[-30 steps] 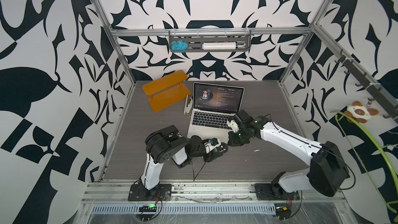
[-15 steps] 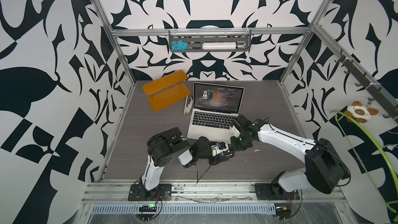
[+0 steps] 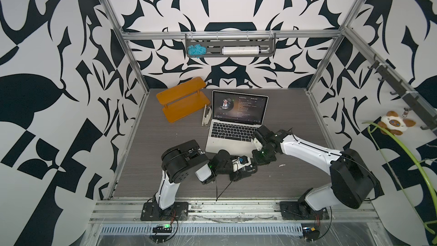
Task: Remove the wireless mouse receiver from the laptop
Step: Insert the USB plug into the mouse.
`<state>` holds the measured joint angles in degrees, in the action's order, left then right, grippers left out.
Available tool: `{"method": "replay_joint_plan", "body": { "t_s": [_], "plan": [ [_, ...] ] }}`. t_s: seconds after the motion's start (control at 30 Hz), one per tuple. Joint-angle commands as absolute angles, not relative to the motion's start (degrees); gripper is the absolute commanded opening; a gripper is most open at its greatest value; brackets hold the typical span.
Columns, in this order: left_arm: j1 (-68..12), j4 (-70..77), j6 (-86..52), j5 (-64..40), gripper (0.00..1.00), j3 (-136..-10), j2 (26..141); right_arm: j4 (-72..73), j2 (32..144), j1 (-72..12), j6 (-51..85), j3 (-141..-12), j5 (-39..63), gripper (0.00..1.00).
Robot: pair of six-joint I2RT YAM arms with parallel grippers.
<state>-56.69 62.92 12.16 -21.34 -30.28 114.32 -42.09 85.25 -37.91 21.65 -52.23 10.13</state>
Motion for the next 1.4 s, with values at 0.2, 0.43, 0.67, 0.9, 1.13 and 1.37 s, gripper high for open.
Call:
{"method": "replay_joint_plan", "body": {
  "t_s": [0.2,0.43,0.67,0.9,1.13,1.37],
  "plan": [
    [-57.2,48.3,11.9,-21.3,0.28,-29.5,117.6,-41.3,85.7,-38.2,21.1,-54.9,9.2,0.0],
    [-57.2,48.5,12.0,-20.9,0.28,-29.2,117.3,-40.4,85.6,-38.2,21.2,-53.7,9.7,0.0],
    [-57.2,48.1,11.9,-20.7,0.28,-29.3,117.3,-40.1,86.5,-38.4,21.4,-52.0,5.6,0.0],
    [-57.2,47.8,11.9,-20.7,0.28,-29.4,117.3,-40.7,87.1,-39.7,21.7,-53.0,3.9,0.0],
    [-57.2,47.4,12.0,-20.8,0.28,-29.6,117.5,-38.6,88.6,-41.7,22.8,-54.6,7.7,0.03],
    [-57.2,47.4,11.9,-20.5,0.28,-29.5,117.5,-38.4,88.4,-41.7,23.2,-55.1,8.4,0.24]
  ]
}}
